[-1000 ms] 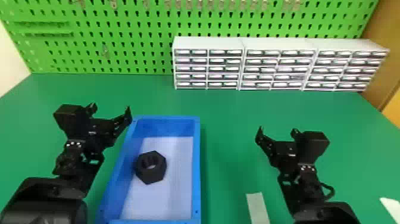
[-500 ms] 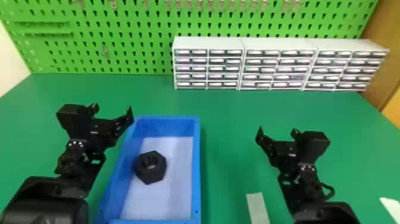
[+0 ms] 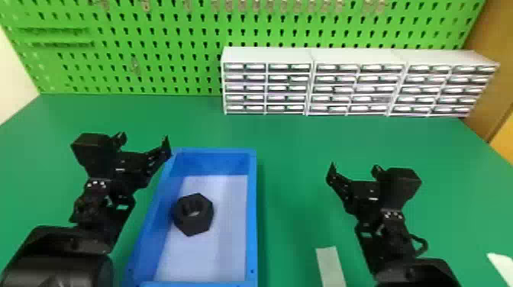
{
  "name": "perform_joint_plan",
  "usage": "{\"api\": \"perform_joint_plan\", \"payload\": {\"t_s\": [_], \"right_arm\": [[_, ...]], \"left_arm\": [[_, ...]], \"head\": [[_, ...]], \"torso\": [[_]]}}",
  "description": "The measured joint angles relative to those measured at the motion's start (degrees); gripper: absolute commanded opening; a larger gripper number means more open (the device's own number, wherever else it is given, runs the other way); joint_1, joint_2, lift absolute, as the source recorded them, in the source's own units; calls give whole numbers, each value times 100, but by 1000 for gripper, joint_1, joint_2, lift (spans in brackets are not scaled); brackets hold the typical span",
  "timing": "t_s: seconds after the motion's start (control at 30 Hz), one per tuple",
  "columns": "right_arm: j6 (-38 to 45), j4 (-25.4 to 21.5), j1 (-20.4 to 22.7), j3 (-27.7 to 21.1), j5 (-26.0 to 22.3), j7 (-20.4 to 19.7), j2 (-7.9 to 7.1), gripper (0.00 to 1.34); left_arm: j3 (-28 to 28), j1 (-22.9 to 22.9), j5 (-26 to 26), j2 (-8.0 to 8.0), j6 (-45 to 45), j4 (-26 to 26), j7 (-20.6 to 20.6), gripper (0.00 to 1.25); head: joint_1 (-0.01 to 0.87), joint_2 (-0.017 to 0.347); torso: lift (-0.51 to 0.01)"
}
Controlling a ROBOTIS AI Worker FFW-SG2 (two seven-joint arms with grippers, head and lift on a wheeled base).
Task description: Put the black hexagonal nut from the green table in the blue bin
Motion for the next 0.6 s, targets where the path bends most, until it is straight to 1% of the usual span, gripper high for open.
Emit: {"api": "perform_joint_plan", "payload": {"t_s": [0.6], "right_arm": [[15, 0, -1, 21, 0, 0, 5, 1144]], "left_arm": [[-8, 0, 16, -1, 3, -1, 0, 996]], "head": [[686, 52]], "torso": [[-97]]}}
